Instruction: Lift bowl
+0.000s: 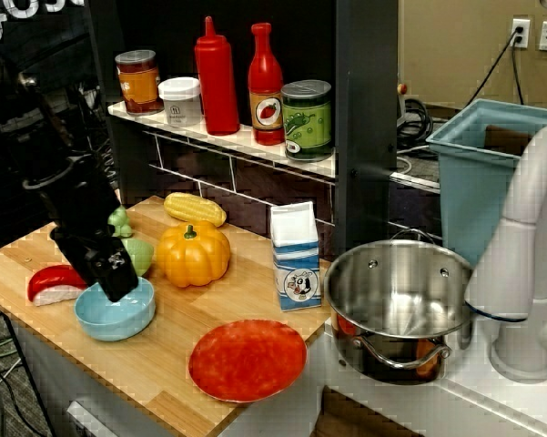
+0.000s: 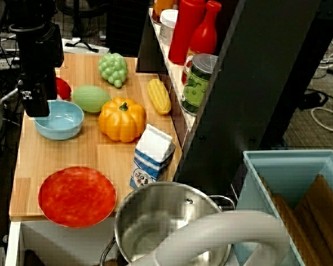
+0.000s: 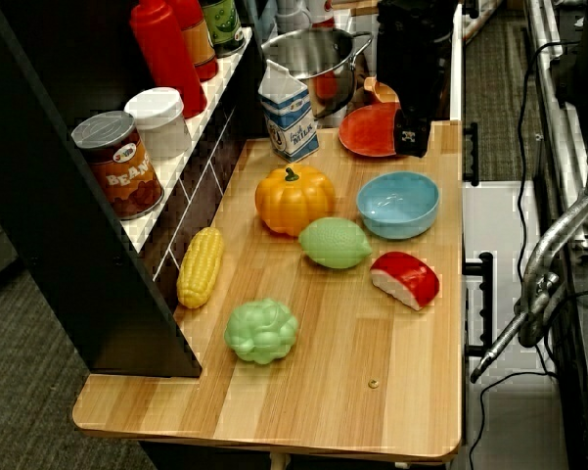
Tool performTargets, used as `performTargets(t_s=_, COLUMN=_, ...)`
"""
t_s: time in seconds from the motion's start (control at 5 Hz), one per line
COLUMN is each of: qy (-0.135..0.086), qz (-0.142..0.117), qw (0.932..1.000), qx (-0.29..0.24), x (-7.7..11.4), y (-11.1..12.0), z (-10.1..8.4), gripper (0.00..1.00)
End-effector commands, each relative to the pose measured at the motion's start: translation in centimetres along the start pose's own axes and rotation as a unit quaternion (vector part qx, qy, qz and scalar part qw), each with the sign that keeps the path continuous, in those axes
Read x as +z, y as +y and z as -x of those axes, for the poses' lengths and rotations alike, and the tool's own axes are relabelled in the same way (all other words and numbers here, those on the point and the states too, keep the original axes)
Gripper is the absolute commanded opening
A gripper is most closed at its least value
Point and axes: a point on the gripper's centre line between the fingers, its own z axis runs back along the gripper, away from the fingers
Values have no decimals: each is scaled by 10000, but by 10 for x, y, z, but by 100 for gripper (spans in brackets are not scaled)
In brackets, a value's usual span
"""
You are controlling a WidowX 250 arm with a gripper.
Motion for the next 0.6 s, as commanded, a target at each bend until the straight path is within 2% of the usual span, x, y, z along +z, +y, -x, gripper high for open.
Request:
performTargets(t_s=0.0, qy=-97, qz=-184, qw=9997, qx=-136, x=-7, y=22, z=9, gripper=100)
performTargets(t_s=0.2, qy=-152, qz=-155, qw=9996, qx=-174, x=-14, y=24, z=13, gripper=100)
performTargets(t_s=0.4, qy=-27, qz=-229, qw=9996, qx=-146, x=-25, y=29, z=14, gripper=100)
